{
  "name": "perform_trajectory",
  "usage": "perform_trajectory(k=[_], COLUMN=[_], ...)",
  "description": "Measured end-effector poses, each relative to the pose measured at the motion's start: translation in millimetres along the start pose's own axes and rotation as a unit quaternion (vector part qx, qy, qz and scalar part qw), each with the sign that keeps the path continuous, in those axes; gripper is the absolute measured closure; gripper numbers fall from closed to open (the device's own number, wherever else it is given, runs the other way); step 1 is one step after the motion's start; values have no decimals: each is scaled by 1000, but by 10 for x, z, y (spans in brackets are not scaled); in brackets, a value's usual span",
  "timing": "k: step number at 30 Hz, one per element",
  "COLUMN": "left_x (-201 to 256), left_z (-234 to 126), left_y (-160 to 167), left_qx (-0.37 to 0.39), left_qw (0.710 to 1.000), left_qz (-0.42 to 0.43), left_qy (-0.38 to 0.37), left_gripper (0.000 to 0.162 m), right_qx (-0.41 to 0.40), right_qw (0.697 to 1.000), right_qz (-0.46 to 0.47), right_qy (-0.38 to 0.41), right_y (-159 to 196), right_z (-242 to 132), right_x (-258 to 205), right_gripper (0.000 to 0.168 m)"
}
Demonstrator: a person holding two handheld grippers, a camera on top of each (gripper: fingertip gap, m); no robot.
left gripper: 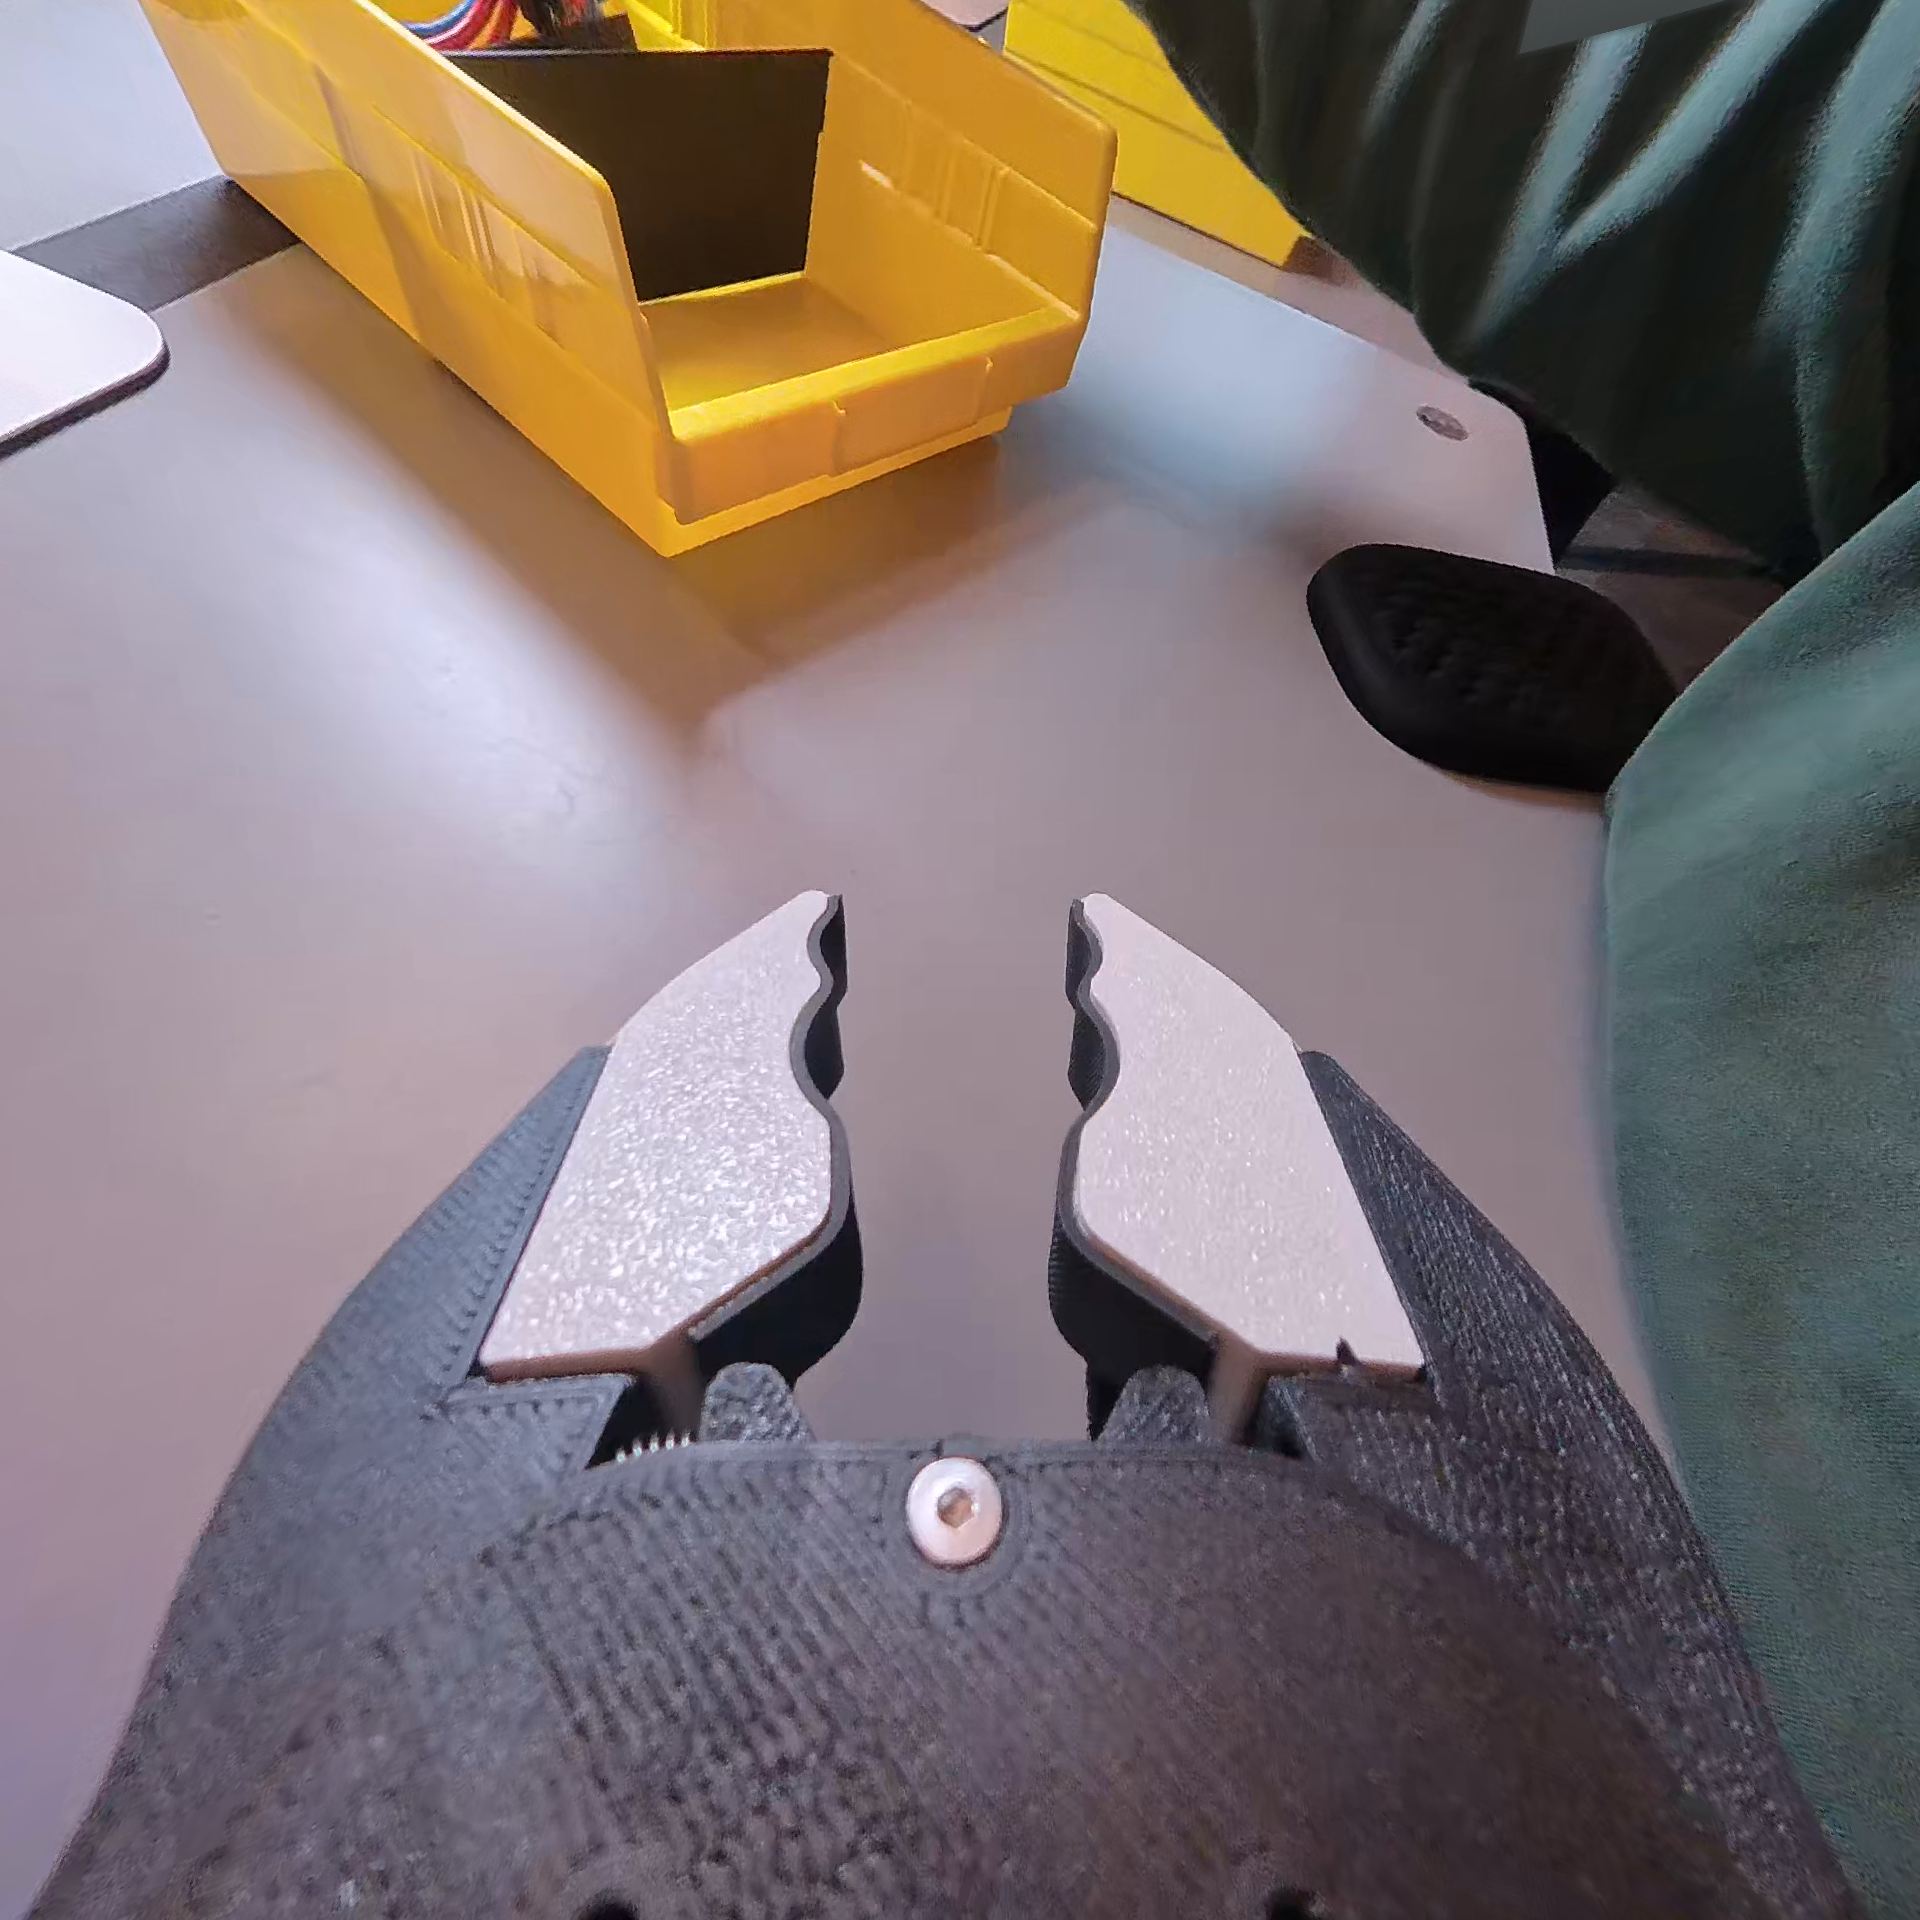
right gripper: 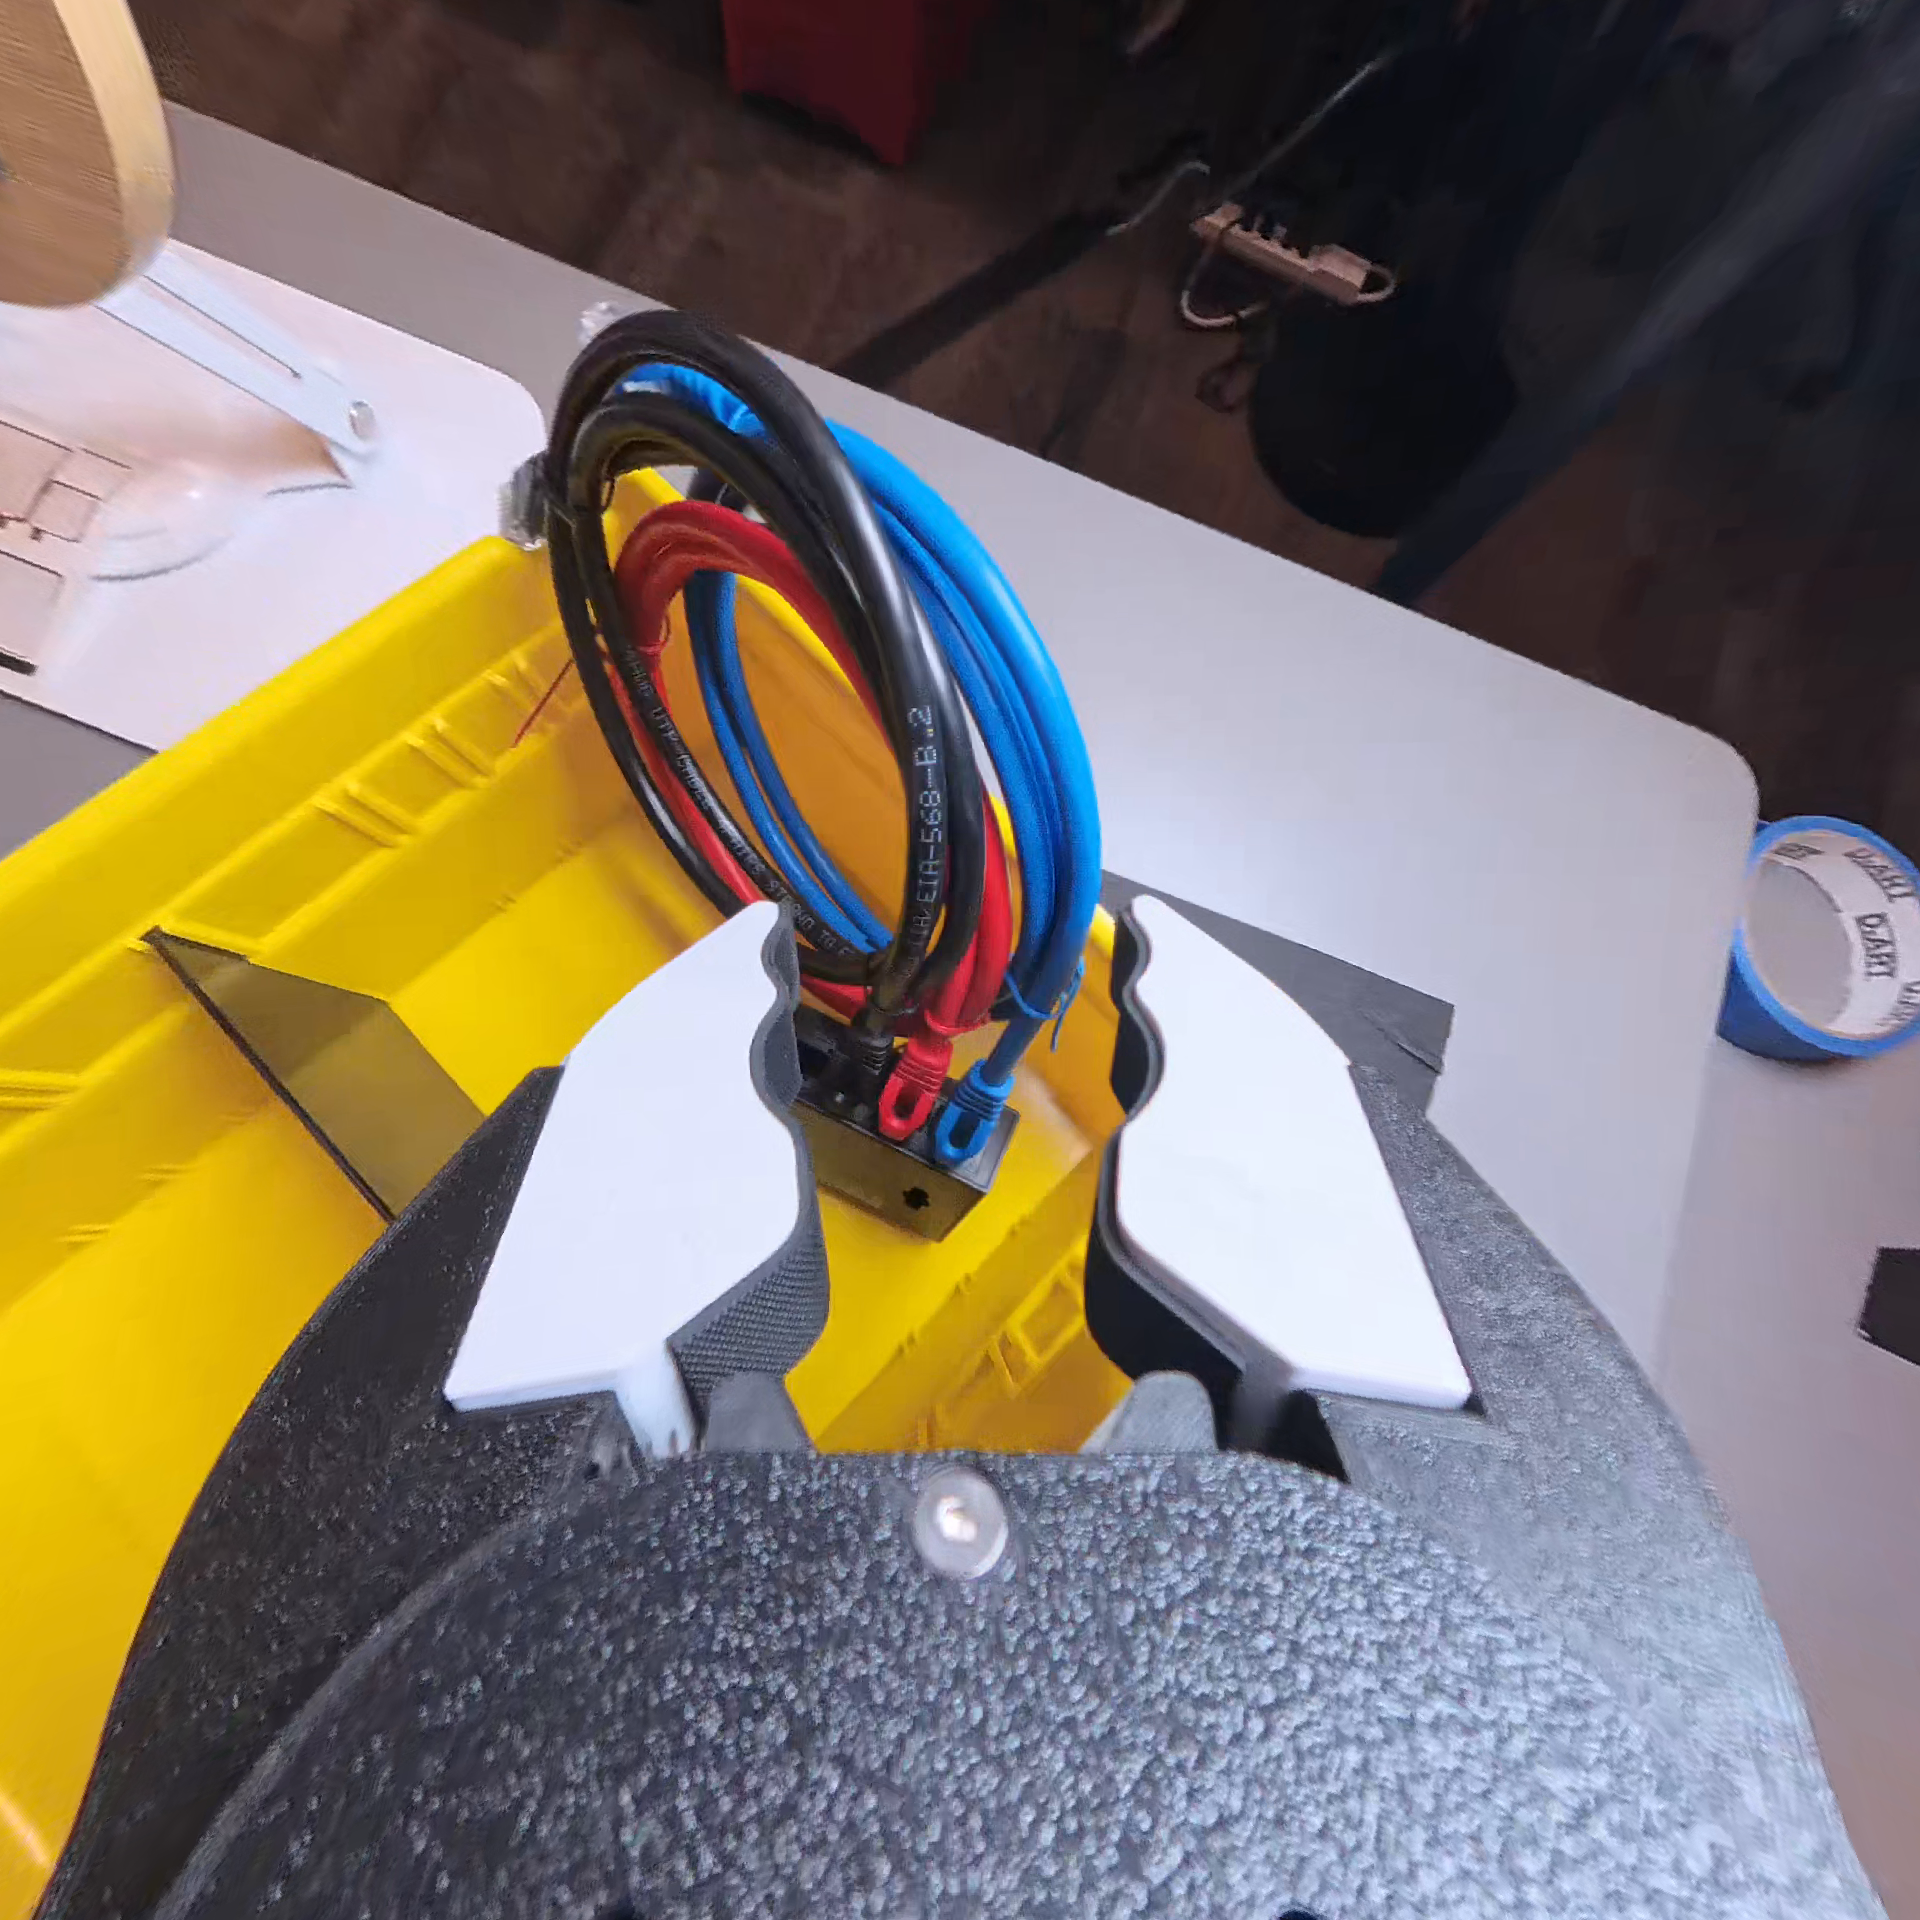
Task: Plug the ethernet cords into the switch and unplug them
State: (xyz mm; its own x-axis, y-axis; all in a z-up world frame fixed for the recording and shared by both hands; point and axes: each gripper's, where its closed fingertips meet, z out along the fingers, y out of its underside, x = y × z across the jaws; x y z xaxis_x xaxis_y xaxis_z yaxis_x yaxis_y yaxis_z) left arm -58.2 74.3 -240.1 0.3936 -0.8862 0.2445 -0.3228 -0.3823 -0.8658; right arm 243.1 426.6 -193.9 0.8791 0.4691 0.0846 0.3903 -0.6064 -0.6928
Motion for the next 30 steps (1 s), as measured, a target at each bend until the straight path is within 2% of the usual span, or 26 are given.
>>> perform_trajectory(k=[5,10,14,15,19,22,27,30], left_x=[3,-1,6,6,-5,-9,-9,-16], left_z=[29,48,57,56,39,44,61,86], left_y=[60,87,130,144,188,211,249,272], left_qx=[-12,-18,-26,-29,-34,-36,-45,-50], left_qw=[1000,1000,1000,999,999,999,999,999], left_qz=[9,6,12,13,15,9,13,9], left_qy=[-4,-5,-12,-13,-18,-14,-10,-6], left_gripper=[121,121,121,121,122,123,123,123], right_qx=[-3,-4,-48,-66,-86,-89,-39,-84], right_qw=[998,995,991,990,994,995,987,983], right_qz=[-37,-75,-85,-83,-34,46,142,144], right_qy=[45,68,96,97,64,6,-68,-78], right_y=[-34,-160,-153,-123,-122,-105,-166,45], right_z=[-120,-75,74,107,135,77,-151,-180], right_x=[135,125,161,164,97,72,164,166], right_gripper=[108,105,139,141,151,153,156,156])
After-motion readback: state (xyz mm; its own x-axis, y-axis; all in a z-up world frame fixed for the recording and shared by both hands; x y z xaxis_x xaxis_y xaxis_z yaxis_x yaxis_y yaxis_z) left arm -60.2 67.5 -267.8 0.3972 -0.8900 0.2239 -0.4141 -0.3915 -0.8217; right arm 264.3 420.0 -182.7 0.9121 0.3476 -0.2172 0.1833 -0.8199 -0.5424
